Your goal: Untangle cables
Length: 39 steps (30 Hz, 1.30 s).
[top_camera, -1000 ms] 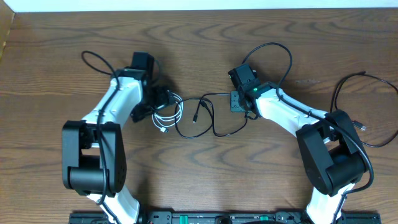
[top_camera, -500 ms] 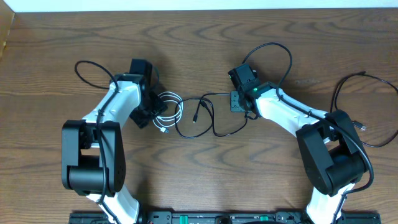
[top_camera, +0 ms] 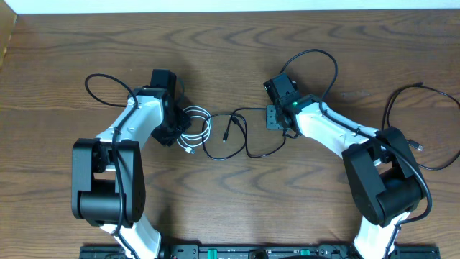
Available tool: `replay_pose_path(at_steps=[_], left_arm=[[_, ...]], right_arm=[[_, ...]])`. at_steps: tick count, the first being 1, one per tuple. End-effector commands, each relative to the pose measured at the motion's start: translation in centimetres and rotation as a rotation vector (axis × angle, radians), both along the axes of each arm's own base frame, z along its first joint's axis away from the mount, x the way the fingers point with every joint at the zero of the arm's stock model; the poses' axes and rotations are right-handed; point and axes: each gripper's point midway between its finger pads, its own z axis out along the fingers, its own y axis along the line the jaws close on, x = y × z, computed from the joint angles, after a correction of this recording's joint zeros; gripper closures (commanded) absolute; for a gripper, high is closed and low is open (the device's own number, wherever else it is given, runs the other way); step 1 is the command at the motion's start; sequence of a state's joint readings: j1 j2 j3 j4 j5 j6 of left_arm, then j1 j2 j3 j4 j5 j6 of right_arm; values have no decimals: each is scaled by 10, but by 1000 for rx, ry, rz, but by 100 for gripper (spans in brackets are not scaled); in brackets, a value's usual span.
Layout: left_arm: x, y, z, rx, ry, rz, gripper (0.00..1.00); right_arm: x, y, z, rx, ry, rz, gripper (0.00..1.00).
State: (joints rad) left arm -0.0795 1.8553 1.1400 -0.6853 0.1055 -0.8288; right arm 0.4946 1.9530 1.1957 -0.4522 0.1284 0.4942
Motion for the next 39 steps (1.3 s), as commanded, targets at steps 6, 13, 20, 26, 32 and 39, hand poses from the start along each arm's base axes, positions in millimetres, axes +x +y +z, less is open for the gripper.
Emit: replay_pose_path(at_steps=[6,13,20,26,32,39], left_arm=[[0,1,-2,7,1,31,60],[8,1,-1,3,-32,31,79],[5,-3,-2,5,-24,19,81],[5,-9,-2,5,-24,2,81],[5,-10,-2,4,-27,-2,85],[5,-10,-2,5,-24,-2,92]], right_arm=[[2,-3,0,-6,-6,-25,99],[2,-3,0,-6,-6,-25,98],[2,-3,0,-6,-6,-25,98],[2,-3,0,-6,-7,-25,99],[2,-3,0,-6,-7,-25,99],[2,-3,0,-6,-7,-25,99]])
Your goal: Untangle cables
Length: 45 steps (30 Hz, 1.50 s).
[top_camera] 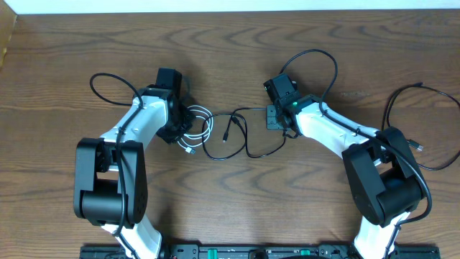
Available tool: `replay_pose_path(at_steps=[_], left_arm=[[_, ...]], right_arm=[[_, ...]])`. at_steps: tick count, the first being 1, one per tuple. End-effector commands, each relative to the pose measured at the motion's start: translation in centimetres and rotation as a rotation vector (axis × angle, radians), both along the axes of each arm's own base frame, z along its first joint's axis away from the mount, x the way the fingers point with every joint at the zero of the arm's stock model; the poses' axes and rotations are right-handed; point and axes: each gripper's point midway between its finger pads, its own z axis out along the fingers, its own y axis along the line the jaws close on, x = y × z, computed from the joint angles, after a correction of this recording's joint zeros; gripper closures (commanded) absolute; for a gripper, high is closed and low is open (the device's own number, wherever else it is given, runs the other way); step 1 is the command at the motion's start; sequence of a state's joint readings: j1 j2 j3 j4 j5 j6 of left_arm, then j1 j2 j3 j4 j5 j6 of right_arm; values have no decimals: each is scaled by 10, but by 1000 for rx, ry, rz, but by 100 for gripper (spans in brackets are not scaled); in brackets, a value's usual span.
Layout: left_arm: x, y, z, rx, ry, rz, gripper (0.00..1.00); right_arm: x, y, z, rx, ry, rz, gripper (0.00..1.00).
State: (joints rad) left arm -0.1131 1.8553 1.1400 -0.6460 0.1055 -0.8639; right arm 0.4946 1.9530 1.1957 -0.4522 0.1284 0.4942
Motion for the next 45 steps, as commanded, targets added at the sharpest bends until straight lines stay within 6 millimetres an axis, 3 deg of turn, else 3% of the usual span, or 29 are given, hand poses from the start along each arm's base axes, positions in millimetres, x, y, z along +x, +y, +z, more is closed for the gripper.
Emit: replay_pose_path(at_steps=[1,11,18,23,30,45], left_arm=[[-3,2,-3,12,12,-3,92],[5,2,5,23,-33,-102,92],[16,4,43,23,-151,-123,93],[28,12,96,20,-322,-96,93],[39,22,189,20,-632,-61,93],[14,39,370,35,-1248,-6,93]], right_arm=[[2,-3,0,-6,-7,-25,99],[2,-3,0,-6,-6,-24,99],[2,-3,0,-6,-6,-24,99],[2,-3,0,-6,-6,-24,99],[2,-3,0,-6,-6,-25,99],[2,-3,0,-6,-6,-24,99]])
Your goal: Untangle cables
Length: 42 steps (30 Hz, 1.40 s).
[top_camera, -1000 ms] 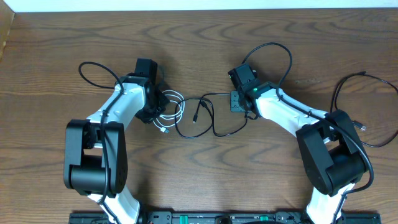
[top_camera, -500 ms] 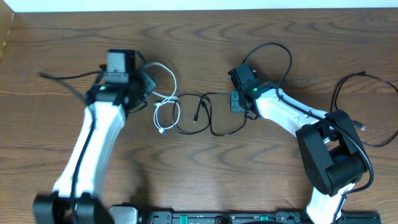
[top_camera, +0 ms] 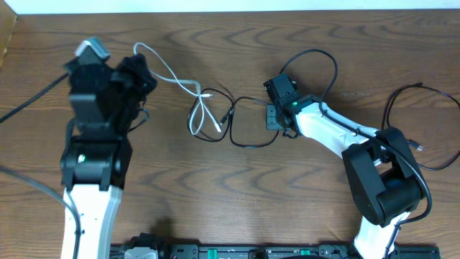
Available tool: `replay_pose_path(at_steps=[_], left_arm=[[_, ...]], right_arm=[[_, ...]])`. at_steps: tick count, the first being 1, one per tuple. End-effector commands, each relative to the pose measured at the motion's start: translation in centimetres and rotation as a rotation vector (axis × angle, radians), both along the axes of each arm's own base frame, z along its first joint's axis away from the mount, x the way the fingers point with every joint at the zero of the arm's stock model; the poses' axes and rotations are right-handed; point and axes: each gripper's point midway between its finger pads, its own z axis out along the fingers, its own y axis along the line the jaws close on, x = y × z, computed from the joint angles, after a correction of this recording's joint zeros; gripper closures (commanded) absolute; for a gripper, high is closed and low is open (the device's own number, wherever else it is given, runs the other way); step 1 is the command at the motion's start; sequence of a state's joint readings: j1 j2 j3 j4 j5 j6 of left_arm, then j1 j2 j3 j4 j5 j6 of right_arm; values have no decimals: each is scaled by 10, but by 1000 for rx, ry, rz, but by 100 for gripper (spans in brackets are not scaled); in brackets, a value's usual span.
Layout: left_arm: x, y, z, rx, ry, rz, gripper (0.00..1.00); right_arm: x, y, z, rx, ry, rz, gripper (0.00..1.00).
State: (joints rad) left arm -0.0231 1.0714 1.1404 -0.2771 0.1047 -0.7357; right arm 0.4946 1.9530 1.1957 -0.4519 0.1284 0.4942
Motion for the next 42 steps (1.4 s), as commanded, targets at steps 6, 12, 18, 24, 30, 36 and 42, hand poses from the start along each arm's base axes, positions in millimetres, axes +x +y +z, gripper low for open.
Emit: replay_pose_path(at_steps=[6,12,18,24,30,36,42], left_arm=[[-31,20,76,13,-261,64,92],[-54,55,106,35,-365,253,92],[-71,75,117,43,-402,378,92],[-74,81,117,46,-403,414,92],[-75,89,115,63,-392,463,92],[-60,97,97,132,-318,497,92],[-32,112,59,214,-177,566,93]], right_arm=[[2,-3,0,-6,-6,-24,99],[2,-3,0,-6,-6,-25,99],[2,-3,0,-6,-6,-24,99],[2,-3,0,-6,-6,-25,99],[2,-3,0,-6,-6,-25,99],[2,-3,0,-6,-6,-25,99],[2,-3,0,-6,-6,-25,99]])
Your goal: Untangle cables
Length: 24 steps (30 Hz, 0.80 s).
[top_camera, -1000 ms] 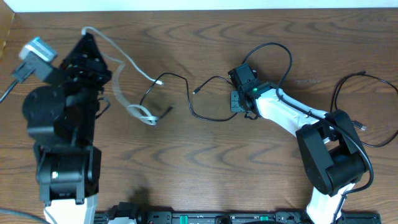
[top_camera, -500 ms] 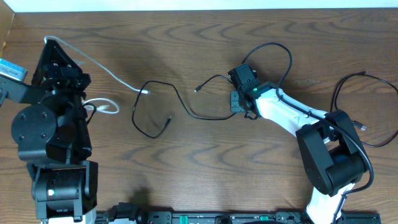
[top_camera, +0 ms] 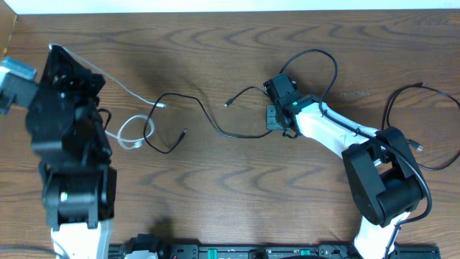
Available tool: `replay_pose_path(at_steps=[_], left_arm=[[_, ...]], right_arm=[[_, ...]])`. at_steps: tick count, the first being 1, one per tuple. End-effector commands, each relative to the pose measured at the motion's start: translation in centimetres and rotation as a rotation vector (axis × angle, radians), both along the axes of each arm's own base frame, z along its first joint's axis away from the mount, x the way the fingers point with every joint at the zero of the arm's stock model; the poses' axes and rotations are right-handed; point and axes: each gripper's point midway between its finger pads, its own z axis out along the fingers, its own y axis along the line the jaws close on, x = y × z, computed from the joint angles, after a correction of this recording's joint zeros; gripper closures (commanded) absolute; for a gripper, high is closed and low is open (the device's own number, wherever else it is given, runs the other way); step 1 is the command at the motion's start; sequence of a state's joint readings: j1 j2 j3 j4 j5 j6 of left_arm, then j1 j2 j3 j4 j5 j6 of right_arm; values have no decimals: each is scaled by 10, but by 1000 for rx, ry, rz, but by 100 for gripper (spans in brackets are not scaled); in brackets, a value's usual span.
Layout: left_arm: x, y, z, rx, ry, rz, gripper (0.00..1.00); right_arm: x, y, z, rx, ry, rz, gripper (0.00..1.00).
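A white cable (top_camera: 123, 88) slants down from my left gripper (top_camera: 56, 52) to a plug near the table's middle left, with a loose white loop (top_camera: 129, 134) lying below it. The left gripper is raised high toward the overhead camera and is shut on the white cable's end. The thin black cable (top_camera: 215, 129) snakes across the table from beside the white loop to my right gripper (top_camera: 272, 117), its two free plugs lying apart. The right gripper sits low on the table, shut on the black cable. White and black touch only near the loop.
The right arm's own black lead arcs above it (top_camera: 316, 54), and another black lead loops at the far right (top_camera: 424, 129). The table's back edge (top_camera: 230, 10) runs along the top. A wooden corner (top_camera: 7, 29) shows at the upper left.
My left gripper has moved further left and higher with the white cable. The white coil has come away from the black cable, which now lies stretched out leftward. The right gripper stayed put.
At first my left gripper was low at the white coil tangled with the black cable at the table's middle, the right gripper on the black cable. Then the left held the white cable lifted up-left, coil loosened. Now the cables lie mostly separated.
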State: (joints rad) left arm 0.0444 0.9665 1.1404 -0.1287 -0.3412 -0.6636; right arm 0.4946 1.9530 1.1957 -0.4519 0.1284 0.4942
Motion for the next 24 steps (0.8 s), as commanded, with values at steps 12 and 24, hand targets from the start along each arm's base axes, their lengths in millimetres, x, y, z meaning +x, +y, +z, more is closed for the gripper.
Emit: replay_pose_path(at_steps=[12,24], left_arm=[[58,60,-159,76,542,285,93],[57,95,-317,29,1002,314,92]], right_arm=[[2,-3,0,-6,-6,-24,99],[2,-3,0,-6,-6,-25,99]])
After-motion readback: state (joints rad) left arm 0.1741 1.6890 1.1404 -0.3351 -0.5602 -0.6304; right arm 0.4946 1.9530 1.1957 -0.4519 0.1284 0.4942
